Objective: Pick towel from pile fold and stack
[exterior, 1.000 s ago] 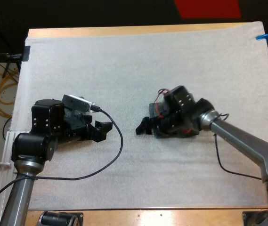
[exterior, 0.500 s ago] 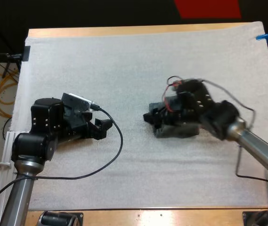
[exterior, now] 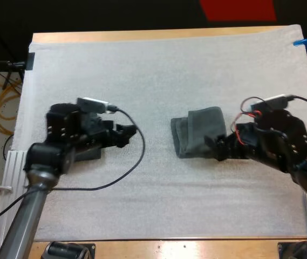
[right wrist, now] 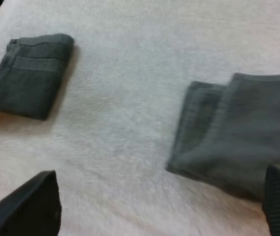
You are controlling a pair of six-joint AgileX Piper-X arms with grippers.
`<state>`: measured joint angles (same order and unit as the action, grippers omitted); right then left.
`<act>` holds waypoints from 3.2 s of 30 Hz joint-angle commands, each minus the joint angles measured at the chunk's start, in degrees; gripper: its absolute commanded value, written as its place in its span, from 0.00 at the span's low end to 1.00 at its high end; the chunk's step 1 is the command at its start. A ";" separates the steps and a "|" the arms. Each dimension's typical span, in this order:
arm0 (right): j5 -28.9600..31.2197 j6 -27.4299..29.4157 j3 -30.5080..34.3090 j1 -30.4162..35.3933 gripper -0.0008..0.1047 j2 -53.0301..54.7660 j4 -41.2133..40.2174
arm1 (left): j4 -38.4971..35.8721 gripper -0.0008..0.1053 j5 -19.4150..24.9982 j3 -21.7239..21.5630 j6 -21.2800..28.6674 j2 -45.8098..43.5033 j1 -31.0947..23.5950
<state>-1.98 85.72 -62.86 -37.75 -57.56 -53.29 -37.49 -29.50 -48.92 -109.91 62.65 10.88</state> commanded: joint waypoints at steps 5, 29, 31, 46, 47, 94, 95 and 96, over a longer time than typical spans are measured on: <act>4.55 -0.45 0.03 0.24 0.77 2.91 -4.55 | 11.22 0.67 -0.64 -0.22 -8.36 7.06 7.11; 4.68 -4.96 1.39 0.24 0.77 3.71 -8.28 | 14.61 0.66 -4.63 -12.57 -22.72 43.08 15.12; 4.68 -4.96 1.39 0.24 0.77 3.71 -8.28 | 14.61 0.66 -7.38 -13.33 -22.72 44.06 15.61; 4.68 -4.96 1.39 0.24 0.77 3.71 -8.28 | 16.73 0.20 -8.09 -15.16 -25.24 45.68 21.11; 4.68 -4.96 1.39 0.24 0.77 3.71 -8.28 | 16.78 0.13 -8.09 -15.16 -25.24 45.68 21.11; 4.68 -4.84 1.39 0.24 0.77 3.71 -5.62 | -24.50 0.01 13.60 -19.20 18.71 25.68 -18.81; 4.68 -4.84 1.39 0.24 0.77 3.71 -5.62 | -24.50 0.01 13.16 -19.22 18.24 26.08 -19.48; 4.68 -4.84 1.39 0.24 0.77 3.71 -5.62 | -24.50 0.01 12.54 -19.22 17.34 26.79 -20.35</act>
<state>2.44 81.03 -61.37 -37.75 -54.22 -59.35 -61.46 -16.22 -68.16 -91.70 89.50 -9.24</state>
